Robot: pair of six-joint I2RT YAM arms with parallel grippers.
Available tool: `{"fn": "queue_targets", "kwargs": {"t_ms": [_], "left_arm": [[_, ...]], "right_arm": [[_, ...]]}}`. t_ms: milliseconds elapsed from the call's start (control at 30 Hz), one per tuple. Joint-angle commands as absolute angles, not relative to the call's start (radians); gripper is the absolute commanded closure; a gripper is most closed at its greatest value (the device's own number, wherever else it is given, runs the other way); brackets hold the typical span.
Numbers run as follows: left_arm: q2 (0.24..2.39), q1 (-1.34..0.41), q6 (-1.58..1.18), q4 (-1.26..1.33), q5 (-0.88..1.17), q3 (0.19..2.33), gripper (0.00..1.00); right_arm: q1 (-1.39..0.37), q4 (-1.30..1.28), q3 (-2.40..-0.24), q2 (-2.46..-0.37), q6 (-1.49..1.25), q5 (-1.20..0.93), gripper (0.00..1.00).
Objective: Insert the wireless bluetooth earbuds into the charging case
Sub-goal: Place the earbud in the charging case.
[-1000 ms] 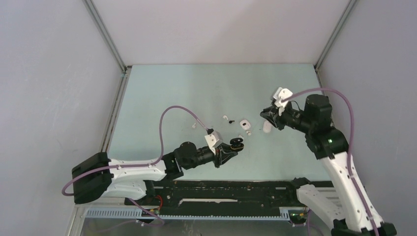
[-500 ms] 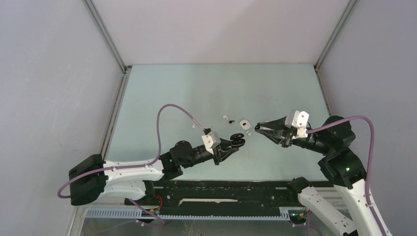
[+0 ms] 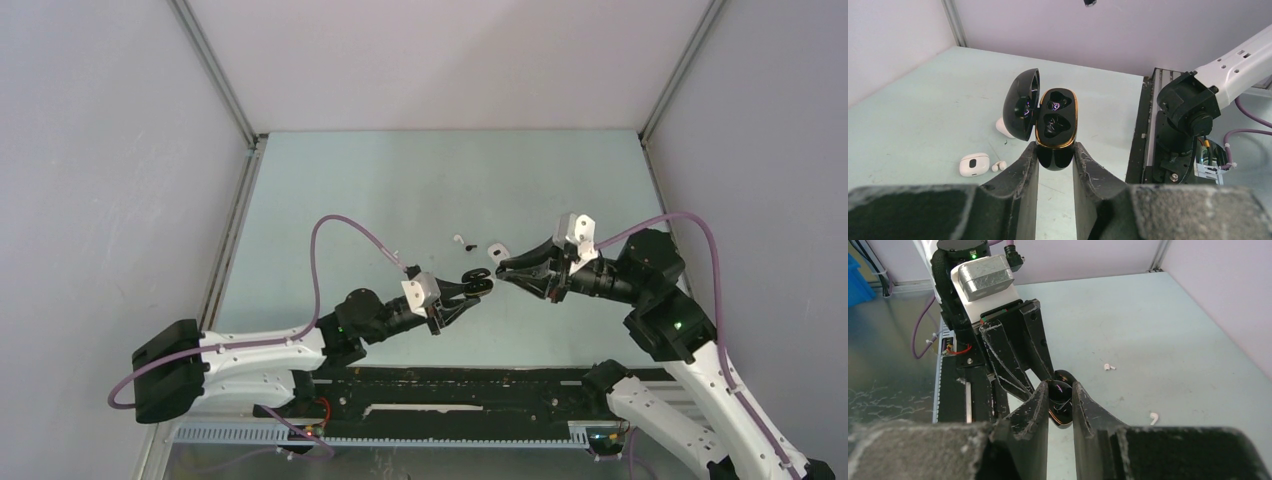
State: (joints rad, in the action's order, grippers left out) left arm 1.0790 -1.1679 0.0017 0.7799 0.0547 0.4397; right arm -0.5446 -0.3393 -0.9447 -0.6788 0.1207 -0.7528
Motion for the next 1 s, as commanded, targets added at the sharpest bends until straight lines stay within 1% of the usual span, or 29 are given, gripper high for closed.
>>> {"fn": "queue_targets", "kwargs": {"t_ms": [0,200,500,967], "left_arm": [[1.053,-1.172,0.032,0.817,0.044,0.451,1.0],[1.055,-1.172,-0.035,0.859,0.046,0.446,1.0],[1.088,-1.172,-0.121,0.956,0.062,0.443,1.0],[1.094,-1.172,-0.14,0.946,0.055,0.44,1.0]], "right_arm": [[-0.563,-0.261,-0.927,-0.679,0.082,-0.73,1.0],[-0.59,-0.252,-0.916,-0.684,0.099,-0.69,1.0],[-0.683,-0.215,-0.901,-0.683,0.17,-0.58,1.0],[-0.716,-0.216,-0.86,-0.675,0.332,-0.538,1.0]]}}
